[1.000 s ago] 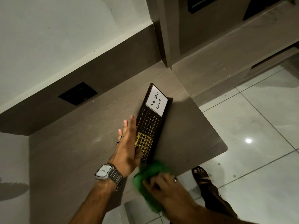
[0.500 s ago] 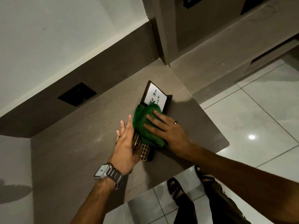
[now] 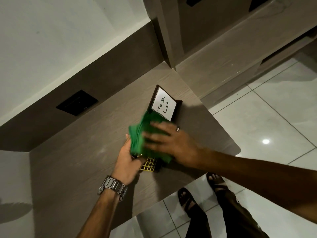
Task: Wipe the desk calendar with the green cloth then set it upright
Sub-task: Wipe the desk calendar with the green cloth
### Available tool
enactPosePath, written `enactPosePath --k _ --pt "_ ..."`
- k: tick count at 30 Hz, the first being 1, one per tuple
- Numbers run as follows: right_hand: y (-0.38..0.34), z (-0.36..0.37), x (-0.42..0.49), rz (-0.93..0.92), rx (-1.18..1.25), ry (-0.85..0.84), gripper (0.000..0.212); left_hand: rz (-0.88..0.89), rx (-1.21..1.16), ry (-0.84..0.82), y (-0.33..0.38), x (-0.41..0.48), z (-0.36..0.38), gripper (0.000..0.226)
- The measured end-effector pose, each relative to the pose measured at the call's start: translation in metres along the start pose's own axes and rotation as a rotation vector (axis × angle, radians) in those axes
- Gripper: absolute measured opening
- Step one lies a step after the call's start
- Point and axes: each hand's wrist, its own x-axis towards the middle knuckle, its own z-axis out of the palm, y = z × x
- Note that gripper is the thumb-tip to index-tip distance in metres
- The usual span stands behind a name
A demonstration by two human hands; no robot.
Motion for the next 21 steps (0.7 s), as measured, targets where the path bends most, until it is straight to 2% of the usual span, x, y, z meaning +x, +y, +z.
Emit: enactPosePath --k 2,4,8,10,12,14,16,18,21 --pt "-0.015 0.001 -0.002 -0.152 0.02 -0.068 0.07 0.003 -0.061 0.002 0.001 -0.004 0.002 0.072" --pt "-0.001 -0.012 0.005 -0.143 -0.012 -0.067 0.069 -0.003 -0.08 0.016 0.006 -0.006 0.003 0.074" --pt "0.042 -0.036 0.022 0.265 -0.1 0.035 0.058 0.009 -0.01 0.033 0.009 -0.005 0.005 0.087" --pt "0.039 -0.037 0.025 0.31 -0.091 0.048 0.059 -0.042 -0.025 0.065 0.008 -0.003 0.007 0.092" --pt "0.017 -0.029 0.02 0.131 -0.061 0.005 0.07 -0.079 -0.082 0.057 0.007 -0.001 0.006 0.092" --pt "-0.011 -0.02 0.013 -0.094 0.002 -0.089 0.074 -0.11 -0.189 0.081 0.004 0.0 0.003 0.081" --pt "-0.012 -0.022 0.016 -0.171 -0.038 -0.179 0.074 -0.095 -0.114 0.091 0.001 -0.001 0.001 0.076" --pt "0.012 -0.033 0.027 -0.089 -0.13 -0.148 0.072 -0.046 0.032 0.06 0.0 -0.002 0.001 0.082" --pt "0.051 -0.049 0.036 0.187 -0.104 -0.05 0.063 -0.051 0.05 0.005 0.005 -0.003 -0.001 0.089"
